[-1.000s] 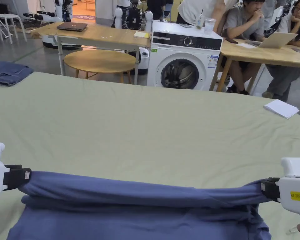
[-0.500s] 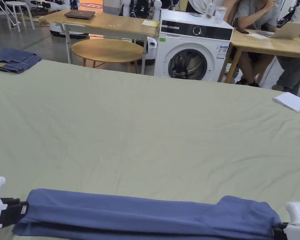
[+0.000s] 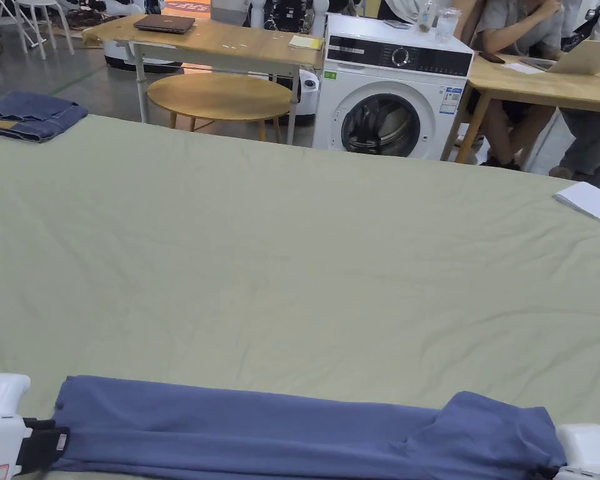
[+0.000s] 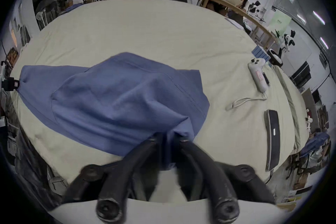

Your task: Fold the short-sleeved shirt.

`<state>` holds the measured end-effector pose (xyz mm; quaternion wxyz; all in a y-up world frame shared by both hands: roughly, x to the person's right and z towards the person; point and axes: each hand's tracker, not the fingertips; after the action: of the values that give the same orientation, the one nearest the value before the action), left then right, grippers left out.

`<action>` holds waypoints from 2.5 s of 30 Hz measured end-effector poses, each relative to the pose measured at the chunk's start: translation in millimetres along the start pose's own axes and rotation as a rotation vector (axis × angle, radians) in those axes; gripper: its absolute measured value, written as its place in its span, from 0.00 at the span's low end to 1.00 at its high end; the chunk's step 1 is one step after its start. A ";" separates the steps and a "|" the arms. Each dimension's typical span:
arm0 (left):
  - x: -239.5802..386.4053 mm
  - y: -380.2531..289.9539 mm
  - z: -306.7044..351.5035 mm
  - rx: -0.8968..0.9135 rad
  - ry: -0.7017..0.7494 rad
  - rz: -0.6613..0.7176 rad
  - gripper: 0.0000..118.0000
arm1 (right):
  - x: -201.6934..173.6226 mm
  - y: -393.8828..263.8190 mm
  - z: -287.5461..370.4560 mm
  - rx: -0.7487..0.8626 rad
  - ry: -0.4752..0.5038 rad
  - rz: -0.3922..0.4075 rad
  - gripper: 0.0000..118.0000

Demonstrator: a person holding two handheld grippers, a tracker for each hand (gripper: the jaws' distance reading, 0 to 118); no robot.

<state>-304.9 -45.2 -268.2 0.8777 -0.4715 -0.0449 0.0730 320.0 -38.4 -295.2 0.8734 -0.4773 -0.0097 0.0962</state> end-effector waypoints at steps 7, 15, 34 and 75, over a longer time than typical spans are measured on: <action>24.5 26.3 36.9 0.226 0.046 -0.012 0.32 | -12.1 18.3 51.6 0.305 -0.043 -0.126 0.47; 93.2 54.9 41.8 0.577 0.079 -0.123 0.31 | -76.9 45.4 69.6 0.705 -0.032 -0.174 0.46; 122.6 62.7 53.1 0.796 0.110 -0.136 0.00 | -168.1 85.9 94.2 0.942 0.009 -0.240 0.00; -58.8 24.7 -63.0 -0.147 -0.633 0.481 0.04 | -164.5 77.7 47.8 0.675 0.070 -0.096 0.00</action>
<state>-355.7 -93.5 -324.1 0.7424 -0.4842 -0.2064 0.4145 141.0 13.0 -321.7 0.9854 -0.1632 0.0302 0.0364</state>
